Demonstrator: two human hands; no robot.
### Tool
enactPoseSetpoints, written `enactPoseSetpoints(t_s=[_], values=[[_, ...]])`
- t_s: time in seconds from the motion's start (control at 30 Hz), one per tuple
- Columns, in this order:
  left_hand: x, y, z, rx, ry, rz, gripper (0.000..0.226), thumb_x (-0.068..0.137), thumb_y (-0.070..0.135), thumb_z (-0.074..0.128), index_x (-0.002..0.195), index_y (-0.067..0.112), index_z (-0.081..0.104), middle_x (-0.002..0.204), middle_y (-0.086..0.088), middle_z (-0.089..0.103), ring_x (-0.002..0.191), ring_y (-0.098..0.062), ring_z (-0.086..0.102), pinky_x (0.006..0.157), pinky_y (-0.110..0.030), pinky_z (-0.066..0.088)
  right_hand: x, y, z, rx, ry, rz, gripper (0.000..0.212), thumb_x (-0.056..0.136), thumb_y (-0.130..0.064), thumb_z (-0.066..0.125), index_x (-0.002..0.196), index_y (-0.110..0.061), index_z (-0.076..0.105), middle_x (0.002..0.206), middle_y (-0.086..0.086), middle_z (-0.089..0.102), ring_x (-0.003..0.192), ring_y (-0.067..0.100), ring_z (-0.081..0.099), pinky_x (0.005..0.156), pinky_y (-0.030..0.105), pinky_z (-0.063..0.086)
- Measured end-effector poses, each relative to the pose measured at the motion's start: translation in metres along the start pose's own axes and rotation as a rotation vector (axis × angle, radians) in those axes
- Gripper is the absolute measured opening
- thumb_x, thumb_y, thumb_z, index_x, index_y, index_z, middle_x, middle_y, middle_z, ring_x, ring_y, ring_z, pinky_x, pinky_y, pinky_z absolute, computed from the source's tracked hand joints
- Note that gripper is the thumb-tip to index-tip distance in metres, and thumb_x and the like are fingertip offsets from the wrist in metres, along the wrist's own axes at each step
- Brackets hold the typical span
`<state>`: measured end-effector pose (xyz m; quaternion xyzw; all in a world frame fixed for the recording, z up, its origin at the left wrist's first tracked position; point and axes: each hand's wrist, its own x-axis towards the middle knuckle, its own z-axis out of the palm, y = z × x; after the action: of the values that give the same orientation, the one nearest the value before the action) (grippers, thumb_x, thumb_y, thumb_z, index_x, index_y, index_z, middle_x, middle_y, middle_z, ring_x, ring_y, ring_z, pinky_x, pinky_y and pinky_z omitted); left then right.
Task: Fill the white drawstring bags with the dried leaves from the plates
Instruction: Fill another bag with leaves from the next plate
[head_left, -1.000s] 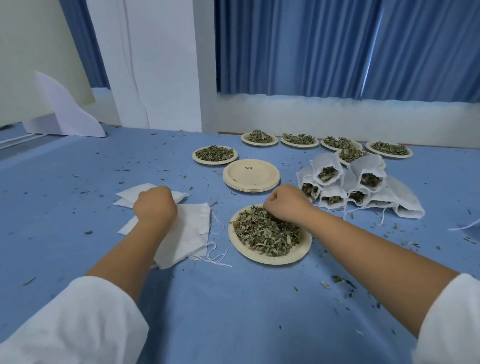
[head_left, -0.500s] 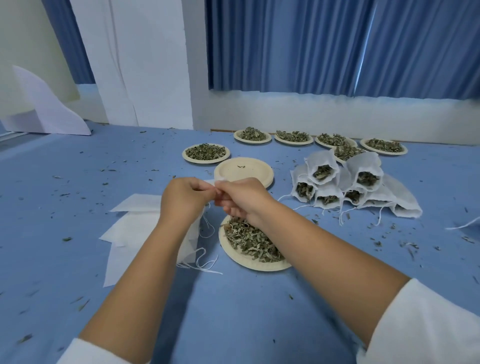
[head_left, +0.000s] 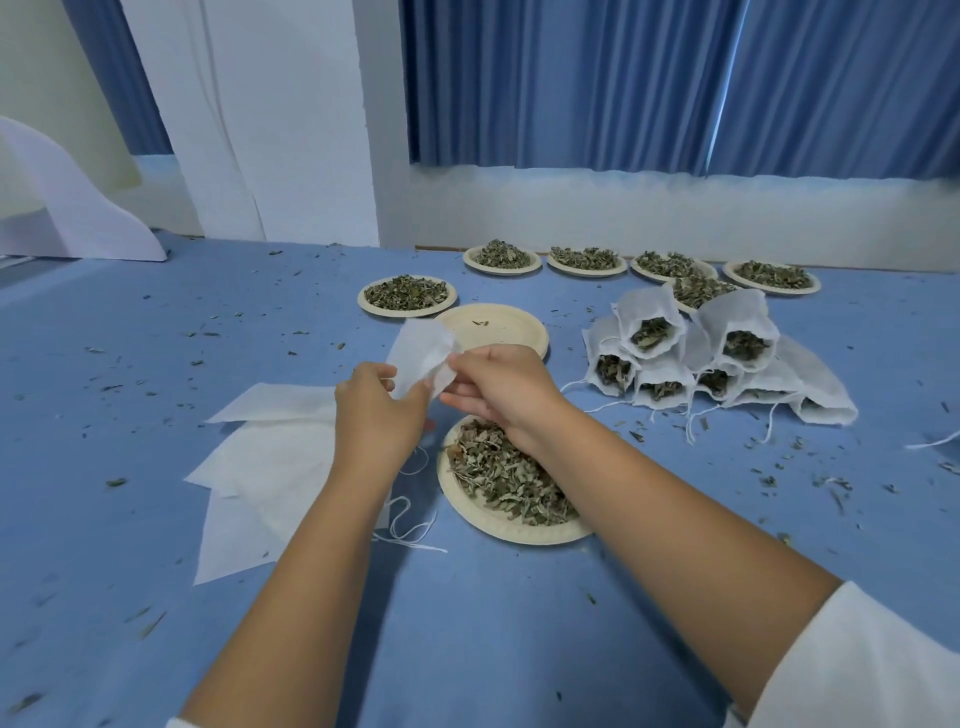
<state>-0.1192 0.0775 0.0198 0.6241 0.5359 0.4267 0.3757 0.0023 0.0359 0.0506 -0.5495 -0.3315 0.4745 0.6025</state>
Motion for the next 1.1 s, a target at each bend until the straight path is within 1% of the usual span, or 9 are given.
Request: enactPoseSetpoints(t_s=[0.1, 0.2, 0.33, 0.43, 0.5, 0.6, 0.8, 0.97, 1.1], values=[[0.001, 0.005, 0.005, -0.099, -0.057, -0.139, 0.026, 0.099, 0.029, 0.051, 0.099, 0.004, 0.059, 0.081, -0.006, 0.066, 0.049, -0.015, 0.060, 0.047, -0.025, 0.042, 0.000, -0.001, -0.004, 0.022, -0.015, -0.059, 0.012, 0.094, -0.007, 0.063, 0.083, -0.002, 0.063, 0.065, 0.005, 0.071, 0.060, 0.011, 0.071, 0.058, 0.019, 0.056], [0.001, 0.010, 0.003, 0.012, -0.074, -0.082, 0.037, 0.100, 0.029, 0.045, 0.071, 0.012, 0.060, 0.068, -0.002, 0.065, 0.045, -0.016, 0.043, 0.049, -0.027, 0.032, 0.000, -0.003, -0.012, -0.081, 0.026, -0.088, 0.013, 0.093, -0.010, 0.064, 0.081, -0.004, 0.063, 0.076, 0.012, 0.072, 0.063, 0.013, 0.070, 0.056, 0.019, 0.055], [-0.001, 0.018, 0.003, 0.165, 0.041, 0.112, 0.017, 0.095, 0.035, 0.054, 0.092, 0.020, 0.060, 0.078, 0.001, 0.066, 0.071, -0.020, 0.060, 0.061, -0.030, 0.042, -0.007, -0.009, -0.031, -0.493, 0.002, -0.102, 0.017, 0.093, -0.018, 0.063, 0.080, -0.008, 0.069, 0.081, 0.008, 0.073, 0.055, 0.008, 0.057, 0.054, 0.019, 0.049], [-0.002, 0.021, 0.004, 0.363, 0.103, 0.284, 0.010, 0.094, 0.032, 0.057, 0.091, 0.024, 0.062, 0.071, 0.006, 0.061, 0.070, -0.019, 0.057, 0.053, -0.026, 0.036, -0.018, -0.016, -0.051, -1.012, -0.012, -0.184, 0.031, 0.090, -0.041, 0.066, 0.077, -0.013, 0.071, 0.075, 0.003, 0.068, 0.062, 0.014, 0.056, 0.063, 0.029, 0.045], [-0.001, 0.023, 0.007, 0.466, 0.126, 0.356, 0.013, 0.095, 0.027, 0.056, 0.099, 0.021, 0.067, 0.075, 0.002, 0.064, 0.073, -0.022, 0.057, 0.054, -0.029, 0.035, -0.031, -0.018, -0.061, -1.231, -0.070, -0.206, 0.031, 0.084, -0.052, 0.069, 0.098, -0.024, 0.072, 0.097, -0.005, 0.068, 0.086, 0.012, 0.061, 0.070, 0.028, 0.045], [-0.004, 0.025, 0.019, 0.475, 0.066, 0.412, 0.023, 0.095, 0.024, 0.058, 0.114, 0.022, 0.069, 0.084, -0.003, 0.069, 0.082, -0.024, 0.062, 0.064, -0.031, 0.042, -0.043, -0.006, -0.067, -1.445, -0.211, -0.134, 0.063, 0.078, -0.063, 0.069, 0.133, -0.036, 0.054, 0.127, -0.002, 0.052, 0.117, 0.018, 0.052, 0.084, 0.028, 0.041], [-0.007, 0.016, 0.032, 0.402, -0.055, 0.420, 0.018, 0.091, 0.032, 0.064, 0.103, 0.024, 0.075, 0.056, 0.018, 0.047, 0.057, 0.000, 0.047, 0.055, -0.024, 0.036, -0.047, 0.014, -0.068, -1.403, -0.179, -0.277, 0.042, 0.086, -0.042, 0.070, 0.126, -0.031, 0.062, 0.106, -0.003, 0.063, 0.099, 0.015, 0.059, 0.082, 0.031, 0.047], [-0.010, 0.012, 0.025, 0.422, -0.117, 0.437, 0.021, 0.092, 0.031, 0.063, 0.109, 0.024, 0.073, 0.060, 0.016, 0.053, 0.066, -0.008, 0.055, 0.066, -0.027, 0.043, -0.046, 0.022, -0.070, -1.304, -0.134, -0.355, 0.029, 0.086, -0.033, 0.071, 0.115, -0.031, 0.068, 0.102, -0.003, 0.068, 0.086, 0.013, 0.058, 0.071, 0.027, 0.039], [-0.012, 0.010, 0.023, 0.420, -0.097, 0.451, 0.018, 0.092, 0.029, 0.064, 0.105, 0.023, 0.075, 0.054, 0.018, 0.047, 0.056, 0.000, 0.047, 0.061, -0.025, 0.037, -0.047, 0.019, -0.075, -1.121, -0.094, -0.348, 0.023, 0.083, -0.028, 0.074, 0.105, -0.035, 0.072, 0.100, -0.011, 0.064, 0.094, 0.005, 0.058, 0.075, 0.019, 0.042]])
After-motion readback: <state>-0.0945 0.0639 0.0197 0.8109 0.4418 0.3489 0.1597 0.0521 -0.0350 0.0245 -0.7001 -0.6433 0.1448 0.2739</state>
